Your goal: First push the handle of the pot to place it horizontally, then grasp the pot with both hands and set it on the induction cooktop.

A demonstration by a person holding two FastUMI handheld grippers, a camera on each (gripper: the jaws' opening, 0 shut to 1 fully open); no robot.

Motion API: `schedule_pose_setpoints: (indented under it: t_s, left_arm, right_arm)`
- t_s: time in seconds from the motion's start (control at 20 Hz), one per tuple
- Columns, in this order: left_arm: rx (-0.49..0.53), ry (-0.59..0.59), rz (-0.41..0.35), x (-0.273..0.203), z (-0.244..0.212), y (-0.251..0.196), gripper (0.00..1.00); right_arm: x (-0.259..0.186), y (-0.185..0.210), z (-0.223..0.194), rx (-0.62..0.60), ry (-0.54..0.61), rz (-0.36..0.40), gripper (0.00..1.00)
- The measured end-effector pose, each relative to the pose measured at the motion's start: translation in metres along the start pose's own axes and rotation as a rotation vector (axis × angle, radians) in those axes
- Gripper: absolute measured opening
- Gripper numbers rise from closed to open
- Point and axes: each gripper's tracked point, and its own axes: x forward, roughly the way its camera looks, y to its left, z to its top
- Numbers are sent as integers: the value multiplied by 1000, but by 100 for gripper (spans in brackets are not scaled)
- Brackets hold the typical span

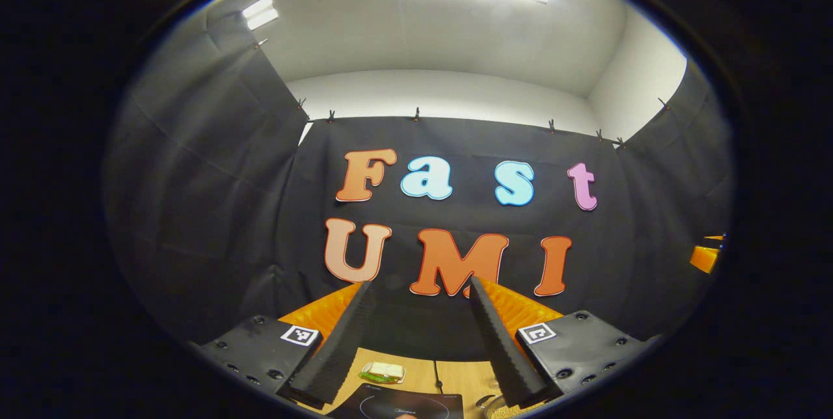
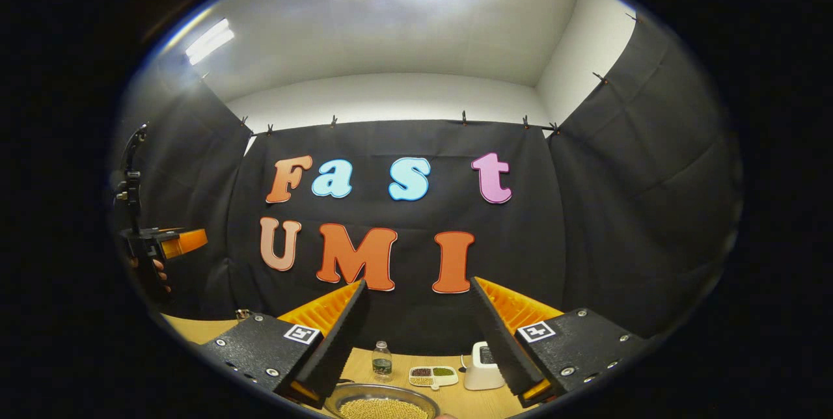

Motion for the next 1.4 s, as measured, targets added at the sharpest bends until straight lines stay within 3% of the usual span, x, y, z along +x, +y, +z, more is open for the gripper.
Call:
schedule_pose_setpoints:
  t_s: [0.65, 1.15, 1.4]
  left_arm:
    - [-3, -11, -42, 0, 5, -13, 98]
    - [-6, 15, -47, 0, 0, -12, 95]
    - [30, 21, -52, -5, -2, -12, 95]
  right_arm:
    - [1, -12, -10, 13, 20, -26, 95]
    - [-16, -36, -66, 37, 187, -70, 93]
    - [-26, -32, -97, 43, 274, -54, 90]
